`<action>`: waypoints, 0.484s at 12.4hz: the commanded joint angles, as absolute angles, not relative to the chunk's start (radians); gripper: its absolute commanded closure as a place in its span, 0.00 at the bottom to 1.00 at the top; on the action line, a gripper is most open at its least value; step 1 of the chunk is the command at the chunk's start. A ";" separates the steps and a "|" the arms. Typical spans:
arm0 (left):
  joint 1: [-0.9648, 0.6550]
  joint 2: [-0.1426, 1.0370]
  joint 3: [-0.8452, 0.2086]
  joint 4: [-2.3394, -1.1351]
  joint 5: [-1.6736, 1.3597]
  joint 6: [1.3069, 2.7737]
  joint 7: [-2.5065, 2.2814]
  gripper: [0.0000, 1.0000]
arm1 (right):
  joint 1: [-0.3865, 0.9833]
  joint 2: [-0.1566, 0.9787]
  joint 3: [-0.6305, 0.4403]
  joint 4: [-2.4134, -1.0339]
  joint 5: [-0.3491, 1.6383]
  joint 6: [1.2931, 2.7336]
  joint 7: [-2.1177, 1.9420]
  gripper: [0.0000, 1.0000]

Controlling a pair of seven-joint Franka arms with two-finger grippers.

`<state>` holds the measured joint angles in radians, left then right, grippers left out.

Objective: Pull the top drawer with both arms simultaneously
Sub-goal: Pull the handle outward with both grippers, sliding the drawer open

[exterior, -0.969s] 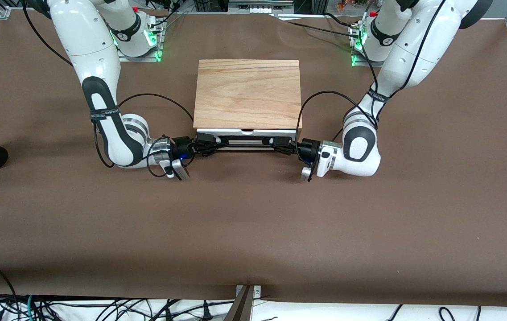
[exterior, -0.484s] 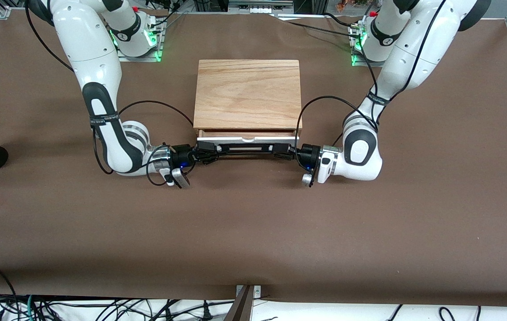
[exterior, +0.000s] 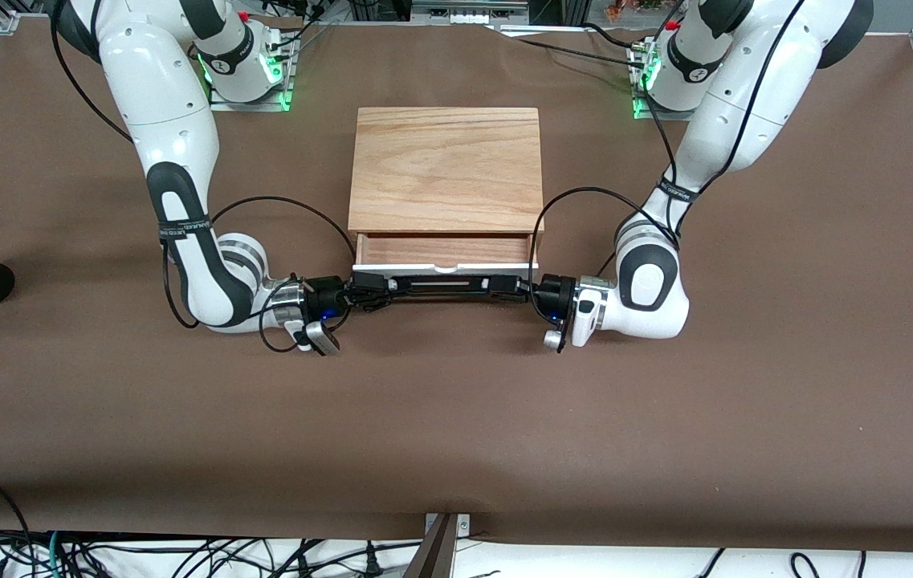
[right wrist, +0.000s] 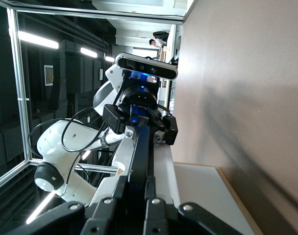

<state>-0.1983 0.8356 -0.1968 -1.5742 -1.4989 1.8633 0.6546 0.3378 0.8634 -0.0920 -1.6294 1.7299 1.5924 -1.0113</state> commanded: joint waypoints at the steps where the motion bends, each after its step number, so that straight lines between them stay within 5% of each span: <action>1: -0.221 0.833 -0.218 -1.485 -1.520 1.818 0.580 1.00 | 0.307 0.951 -0.090 -1.496 1.773 1.664 -0.986 0.89; 6: -0.221 0.862 -0.210 -1.419 -1.520 1.818 0.534 1.00 | 0.293 0.999 -0.089 -1.425 1.772 1.707 -0.948 0.89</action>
